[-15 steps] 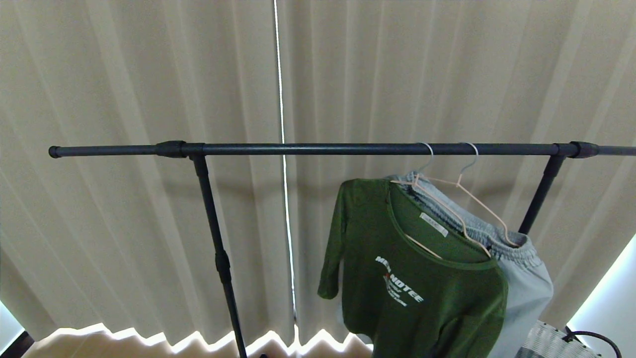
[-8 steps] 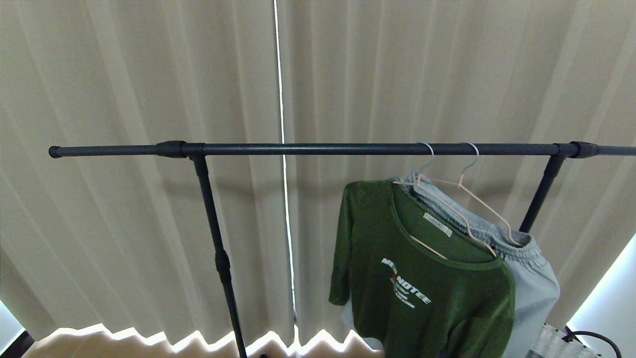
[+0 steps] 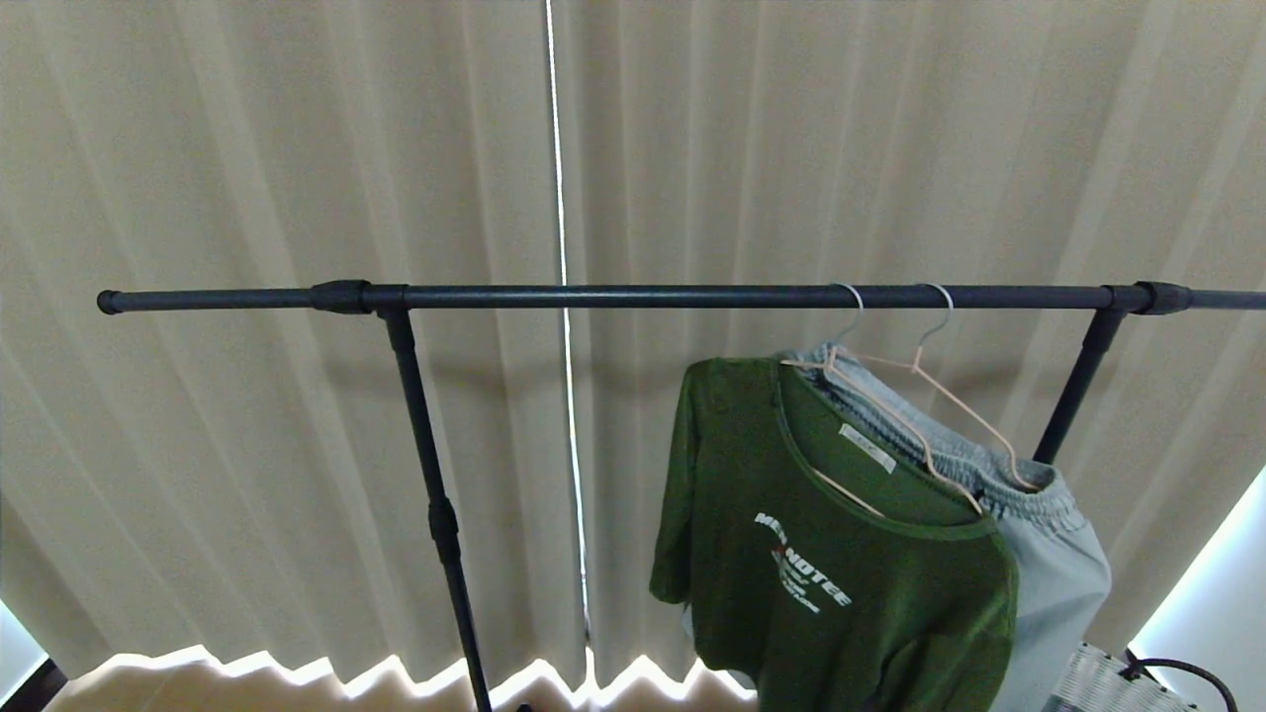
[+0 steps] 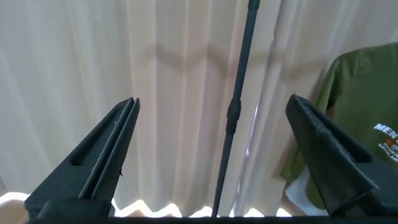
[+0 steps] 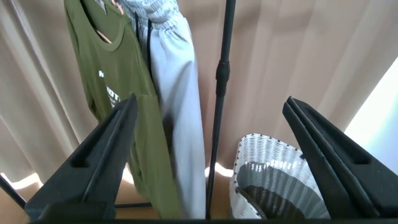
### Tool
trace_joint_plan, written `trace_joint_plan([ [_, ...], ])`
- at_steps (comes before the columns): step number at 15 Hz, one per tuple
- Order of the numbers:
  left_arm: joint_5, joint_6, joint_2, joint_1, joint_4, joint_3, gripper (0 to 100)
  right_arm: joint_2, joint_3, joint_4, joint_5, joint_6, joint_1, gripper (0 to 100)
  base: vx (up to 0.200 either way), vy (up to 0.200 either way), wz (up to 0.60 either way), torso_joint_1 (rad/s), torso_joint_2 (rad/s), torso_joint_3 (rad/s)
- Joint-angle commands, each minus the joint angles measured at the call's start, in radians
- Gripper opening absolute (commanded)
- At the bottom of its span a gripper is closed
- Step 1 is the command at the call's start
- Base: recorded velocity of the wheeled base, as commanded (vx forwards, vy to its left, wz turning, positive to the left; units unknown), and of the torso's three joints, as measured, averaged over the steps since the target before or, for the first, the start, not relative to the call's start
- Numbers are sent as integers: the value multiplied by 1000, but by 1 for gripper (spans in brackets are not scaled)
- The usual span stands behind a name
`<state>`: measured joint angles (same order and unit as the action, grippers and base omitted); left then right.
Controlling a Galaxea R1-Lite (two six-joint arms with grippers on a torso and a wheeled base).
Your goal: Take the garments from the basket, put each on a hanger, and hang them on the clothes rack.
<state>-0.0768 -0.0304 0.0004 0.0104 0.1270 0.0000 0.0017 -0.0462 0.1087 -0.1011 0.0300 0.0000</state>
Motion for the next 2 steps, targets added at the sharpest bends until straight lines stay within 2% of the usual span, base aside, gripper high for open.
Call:
trace_joint_plan([
  [1,-1,0,0,-1,0,0,100,-2,0,0,0,-1,0,100,0,0,0,0,0,0],
  [2,-1,0,0,0,0,0,100,-2,0,0,0,-1,0,100,0,0,0,0,0,0],
])
